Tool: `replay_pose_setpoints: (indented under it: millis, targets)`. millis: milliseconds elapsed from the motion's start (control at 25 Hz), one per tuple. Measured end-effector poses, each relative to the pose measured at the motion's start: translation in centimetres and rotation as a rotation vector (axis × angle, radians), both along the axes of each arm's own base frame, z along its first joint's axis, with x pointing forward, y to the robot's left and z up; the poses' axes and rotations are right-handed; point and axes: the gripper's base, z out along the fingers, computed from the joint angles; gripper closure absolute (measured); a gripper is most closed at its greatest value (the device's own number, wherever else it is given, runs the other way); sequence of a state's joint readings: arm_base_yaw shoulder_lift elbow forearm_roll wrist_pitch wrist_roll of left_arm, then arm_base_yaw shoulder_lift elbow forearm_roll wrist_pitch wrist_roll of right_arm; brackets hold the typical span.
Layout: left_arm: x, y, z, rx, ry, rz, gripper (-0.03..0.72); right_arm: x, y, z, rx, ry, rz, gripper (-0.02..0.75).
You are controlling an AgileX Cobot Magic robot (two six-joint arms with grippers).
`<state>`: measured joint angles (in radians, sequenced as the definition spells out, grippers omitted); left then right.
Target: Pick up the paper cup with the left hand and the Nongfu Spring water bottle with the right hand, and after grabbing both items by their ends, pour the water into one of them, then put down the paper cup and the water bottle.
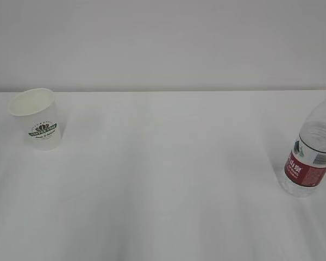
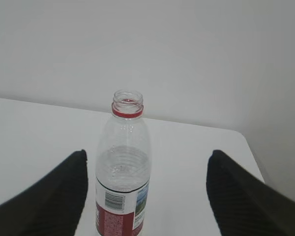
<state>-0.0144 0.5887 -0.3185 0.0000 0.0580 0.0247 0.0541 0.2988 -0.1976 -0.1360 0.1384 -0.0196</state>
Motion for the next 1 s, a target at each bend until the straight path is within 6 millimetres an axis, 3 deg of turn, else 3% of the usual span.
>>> replay_pose_setpoints:
  millis: [720,1000]
  targets:
    - [3.8,-0.1,-1.3,0.000,-0.010,0.000,0.109,4.0,0.6,-0.6,0.002,0.023,0.041,0.170]
    - [5.6,-0.1,-2.9,0.001,0.050,0.000,0.109,5.5,0.8,-1.4,0.002,0.060,0.051,0.170]
